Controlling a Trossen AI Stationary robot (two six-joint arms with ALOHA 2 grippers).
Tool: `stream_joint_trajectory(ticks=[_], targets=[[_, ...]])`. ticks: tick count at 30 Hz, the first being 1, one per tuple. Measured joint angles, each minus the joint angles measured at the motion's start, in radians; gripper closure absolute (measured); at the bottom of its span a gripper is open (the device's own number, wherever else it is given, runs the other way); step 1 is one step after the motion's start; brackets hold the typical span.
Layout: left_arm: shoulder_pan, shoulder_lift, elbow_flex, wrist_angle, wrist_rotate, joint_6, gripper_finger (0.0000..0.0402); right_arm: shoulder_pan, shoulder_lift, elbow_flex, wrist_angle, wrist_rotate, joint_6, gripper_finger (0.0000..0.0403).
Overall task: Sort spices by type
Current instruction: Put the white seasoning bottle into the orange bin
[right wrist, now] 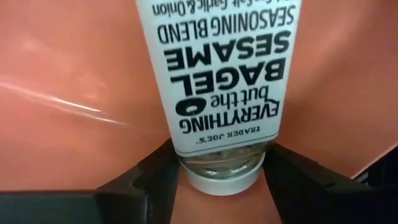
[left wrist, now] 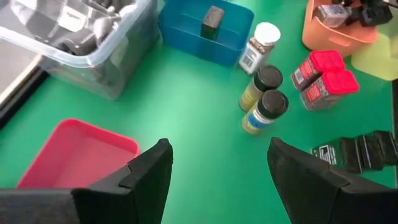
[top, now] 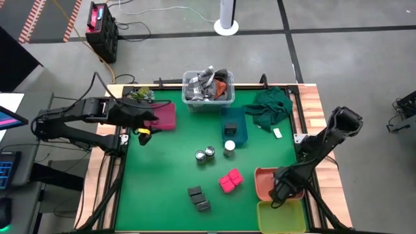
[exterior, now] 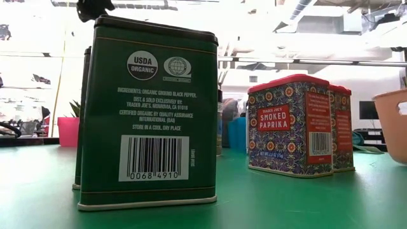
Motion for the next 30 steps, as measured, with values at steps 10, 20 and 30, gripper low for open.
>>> stream_joint_trajectory(ticks=[10, 20, 30], targets=[[0.0, 0.001, 0.01, -0.035, -0.029, -0.012, 0.0152, -0.035, -0.019, 0.0, -0.063, 0.003, -0.113, 0.0188], [0.0, 0.001, 0.01, -0.033, -0.034, -0.005, 0.0152, -0.089, -0.2, 0.027, -0.187, 0.002, -0.165, 0.0238], [0.0, 0.001, 0.01, -0.031, -0.045, 0.017, 0.0152, -0.138, -0.275, 0.029, -0.15, -0.015, -0.323, 0.0239]])
